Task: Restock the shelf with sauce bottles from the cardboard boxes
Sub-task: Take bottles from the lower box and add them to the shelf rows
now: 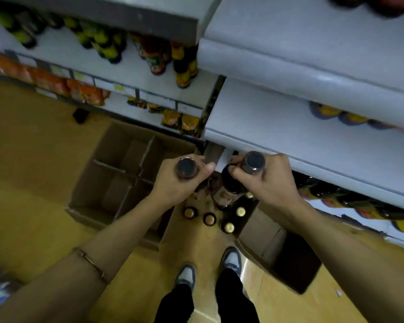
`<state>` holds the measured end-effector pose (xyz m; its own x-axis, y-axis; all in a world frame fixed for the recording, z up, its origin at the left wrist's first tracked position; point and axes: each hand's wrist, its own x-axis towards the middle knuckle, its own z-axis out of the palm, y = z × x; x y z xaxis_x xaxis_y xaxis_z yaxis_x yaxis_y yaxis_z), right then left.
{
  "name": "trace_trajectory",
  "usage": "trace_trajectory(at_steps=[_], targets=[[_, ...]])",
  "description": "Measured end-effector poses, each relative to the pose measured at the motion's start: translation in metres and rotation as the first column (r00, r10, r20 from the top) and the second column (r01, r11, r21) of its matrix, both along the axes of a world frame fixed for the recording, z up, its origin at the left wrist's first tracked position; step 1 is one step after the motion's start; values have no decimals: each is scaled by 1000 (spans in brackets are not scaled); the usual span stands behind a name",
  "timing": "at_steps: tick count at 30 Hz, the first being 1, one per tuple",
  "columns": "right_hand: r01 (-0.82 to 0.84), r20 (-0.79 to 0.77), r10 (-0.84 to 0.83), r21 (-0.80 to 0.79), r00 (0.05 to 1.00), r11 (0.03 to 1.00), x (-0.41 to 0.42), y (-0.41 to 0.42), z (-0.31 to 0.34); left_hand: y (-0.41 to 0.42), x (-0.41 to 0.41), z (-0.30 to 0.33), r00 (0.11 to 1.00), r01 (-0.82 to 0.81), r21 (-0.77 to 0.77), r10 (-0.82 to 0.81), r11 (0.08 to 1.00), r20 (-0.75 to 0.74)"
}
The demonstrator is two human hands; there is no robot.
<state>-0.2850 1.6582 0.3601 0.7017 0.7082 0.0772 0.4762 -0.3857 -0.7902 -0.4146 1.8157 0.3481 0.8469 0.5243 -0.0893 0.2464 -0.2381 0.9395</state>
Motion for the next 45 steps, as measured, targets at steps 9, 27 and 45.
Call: trace_trajectory(at_steps=[9,27,45], targets=[[231,93,-267,283,959,931,-49,-49,196,-41,2,186,896,313,192,-356,930,266],[463,287,-625,467,726,753,-93,-228,450,-205,58,433,380,846,158,-785,509,489],[678,247,-889,578,385,454,-104,-558,563,-564,115,540,-7,983,164,-869,86,494]])
